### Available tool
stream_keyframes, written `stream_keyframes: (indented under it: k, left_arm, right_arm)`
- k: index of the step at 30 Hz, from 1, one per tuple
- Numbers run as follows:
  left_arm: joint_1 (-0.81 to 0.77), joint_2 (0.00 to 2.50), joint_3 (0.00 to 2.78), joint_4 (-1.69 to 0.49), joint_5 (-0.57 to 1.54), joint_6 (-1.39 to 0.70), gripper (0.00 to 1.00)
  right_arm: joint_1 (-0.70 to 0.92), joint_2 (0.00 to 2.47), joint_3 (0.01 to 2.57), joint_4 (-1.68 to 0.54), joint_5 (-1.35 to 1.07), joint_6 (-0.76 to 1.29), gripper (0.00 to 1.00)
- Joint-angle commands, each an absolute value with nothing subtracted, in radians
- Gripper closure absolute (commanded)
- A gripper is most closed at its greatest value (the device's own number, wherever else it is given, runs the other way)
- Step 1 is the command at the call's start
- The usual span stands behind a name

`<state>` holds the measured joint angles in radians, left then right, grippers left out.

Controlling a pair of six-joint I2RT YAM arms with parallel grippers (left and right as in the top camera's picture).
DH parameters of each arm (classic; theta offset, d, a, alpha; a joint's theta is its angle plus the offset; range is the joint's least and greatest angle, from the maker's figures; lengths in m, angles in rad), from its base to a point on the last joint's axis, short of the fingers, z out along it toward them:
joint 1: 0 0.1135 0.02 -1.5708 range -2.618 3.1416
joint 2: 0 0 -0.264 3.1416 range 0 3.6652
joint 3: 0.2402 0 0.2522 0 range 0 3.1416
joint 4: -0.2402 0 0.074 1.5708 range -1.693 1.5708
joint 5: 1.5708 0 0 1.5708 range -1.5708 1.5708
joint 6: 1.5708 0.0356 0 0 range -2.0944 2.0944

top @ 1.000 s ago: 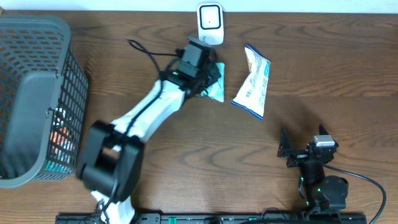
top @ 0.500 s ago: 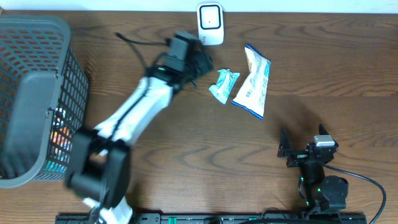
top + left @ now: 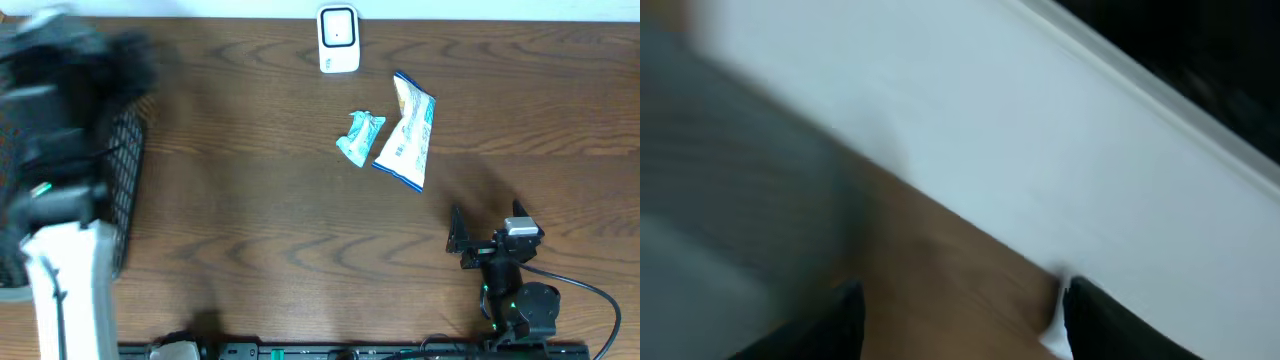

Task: Scan the item barcode
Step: 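Reach into the basket and grasp the orange tissue pack with left gripper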

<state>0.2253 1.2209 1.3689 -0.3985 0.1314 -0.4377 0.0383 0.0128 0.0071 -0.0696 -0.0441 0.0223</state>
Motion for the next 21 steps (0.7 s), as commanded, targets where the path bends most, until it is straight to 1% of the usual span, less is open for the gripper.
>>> stream_keyframes:
  k: [1,6,10,15,21]
  left_arm:
    - [0.429,1.195,1.376,-0.449,0.109,-0.401,0.37]
    - [0.683,1.231,1.376,-0.573,0.111,-0.400,0.37]
    - [0.791,1.301,1.376,-0.683,0.112,-0.375,0.37]
    - [0.815,1.422,1.376,-0.822,0.112,-0.184,0.37]
    - [0.815,1.607,1.375,-0.956,0.107,-0.071,0.37]
  right_arm:
    - [0.033,0.009,0.006,-0.074,-0.036,0.036,0.01]
    - [0.033,0.009,0.006,-0.074,-0.036,0.036,0.01]
    - [0.033,0.009,0.006,-0.074,-0.036,0.036,0.01]
    - [0.033,0.009,0.006,-0.074,-0.036,0.036,0.01]
    - [0.033,0.009,0.006,-0.074,-0.036,0.036,0.01]
